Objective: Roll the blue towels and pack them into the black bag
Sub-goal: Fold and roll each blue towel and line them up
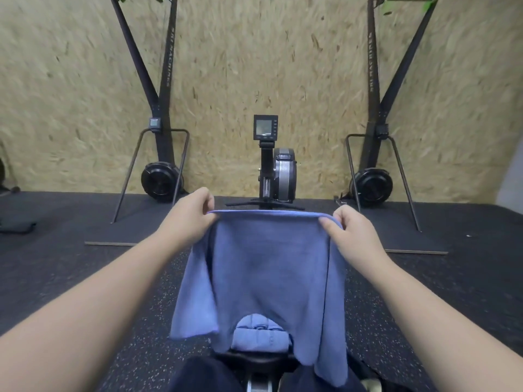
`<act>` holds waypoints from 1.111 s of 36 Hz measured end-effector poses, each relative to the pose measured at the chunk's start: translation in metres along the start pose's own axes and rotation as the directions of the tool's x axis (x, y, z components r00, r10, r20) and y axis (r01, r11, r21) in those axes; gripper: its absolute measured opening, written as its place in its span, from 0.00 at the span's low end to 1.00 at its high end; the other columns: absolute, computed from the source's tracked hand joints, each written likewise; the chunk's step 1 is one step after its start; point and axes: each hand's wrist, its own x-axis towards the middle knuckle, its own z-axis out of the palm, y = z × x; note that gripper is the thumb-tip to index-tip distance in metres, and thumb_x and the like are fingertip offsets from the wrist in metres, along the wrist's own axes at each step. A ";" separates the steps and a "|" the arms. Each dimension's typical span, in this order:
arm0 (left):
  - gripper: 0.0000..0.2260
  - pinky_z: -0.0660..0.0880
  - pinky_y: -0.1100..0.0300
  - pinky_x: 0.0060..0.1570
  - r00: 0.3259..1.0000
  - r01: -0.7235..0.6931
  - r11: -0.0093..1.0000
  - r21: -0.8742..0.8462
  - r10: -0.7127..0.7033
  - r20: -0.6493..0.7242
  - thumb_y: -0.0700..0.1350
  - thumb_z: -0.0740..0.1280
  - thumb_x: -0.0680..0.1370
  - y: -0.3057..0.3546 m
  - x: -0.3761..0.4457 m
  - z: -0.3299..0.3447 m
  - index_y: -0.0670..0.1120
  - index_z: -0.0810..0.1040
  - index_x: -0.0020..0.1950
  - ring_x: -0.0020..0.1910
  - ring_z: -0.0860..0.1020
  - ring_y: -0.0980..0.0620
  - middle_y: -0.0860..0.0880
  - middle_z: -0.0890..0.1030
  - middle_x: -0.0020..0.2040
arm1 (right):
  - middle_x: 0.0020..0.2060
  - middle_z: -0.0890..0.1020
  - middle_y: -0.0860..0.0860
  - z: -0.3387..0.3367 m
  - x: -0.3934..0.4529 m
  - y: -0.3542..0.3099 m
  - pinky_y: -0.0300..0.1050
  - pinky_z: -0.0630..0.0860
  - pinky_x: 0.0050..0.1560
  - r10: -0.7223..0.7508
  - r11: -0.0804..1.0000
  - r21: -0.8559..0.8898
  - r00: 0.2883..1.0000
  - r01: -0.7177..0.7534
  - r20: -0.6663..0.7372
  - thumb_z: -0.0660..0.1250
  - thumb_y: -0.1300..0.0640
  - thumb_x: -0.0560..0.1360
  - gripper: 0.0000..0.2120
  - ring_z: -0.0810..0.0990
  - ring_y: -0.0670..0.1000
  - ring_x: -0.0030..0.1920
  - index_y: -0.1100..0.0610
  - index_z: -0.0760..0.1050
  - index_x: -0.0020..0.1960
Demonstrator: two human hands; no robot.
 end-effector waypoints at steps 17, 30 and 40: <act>0.04 0.67 0.54 0.43 0.965 0.219 0.953 0.210 -0.243 0.097 0.44 0.55 0.82 -0.039 -0.027 0.011 0.45 0.66 0.49 0.45 0.73 0.44 0.47 0.74 0.45 | 0.31 0.66 0.52 -0.010 -0.002 0.003 0.46 0.61 0.33 0.271 0.952 0.206 0.936 -0.227 -0.223 0.59 0.51 0.80 0.17 0.64 0.51 0.33 0.58 0.63 0.37; 0.05 0.64 0.56 0.42 0.948 0.310 0.933 -0.183 -0.317 -0.010 0.45 0.61 0.81 0.009 -0.015 0.012 0.43 0.71 0.50 0.43 0.72 0.49 0.49 0.74 0.41 | 0.26 0.66 0.52 0.006 -0.004 -0.022 0.36 0.58 0.23 0.366 0.858 0.322 0.916 -0.401 0.164 0.62 0.64 0.77 0.15 0.62 0.47 0.24 0.57 0.68 0.32; 0.05 0.64 0.62 0.32 0.995 0.091 0.927 -0.363 -0.067 0.078 0.45 0.63 0.80 0.068 -0.053 0.018 0.50 0.73 0.56 0.34 0.71 0.57 0.52 0.75 0.37 | 0.41 0.84 0.49 0.022 -0.022 -0.061 0.45 0.76 0.46 0.180 0.877 0.425 0.974 -0.223 0.140 0.71 0.58 0.74 0.04 0.80 0.47 0.43 0.52 0.81 0.40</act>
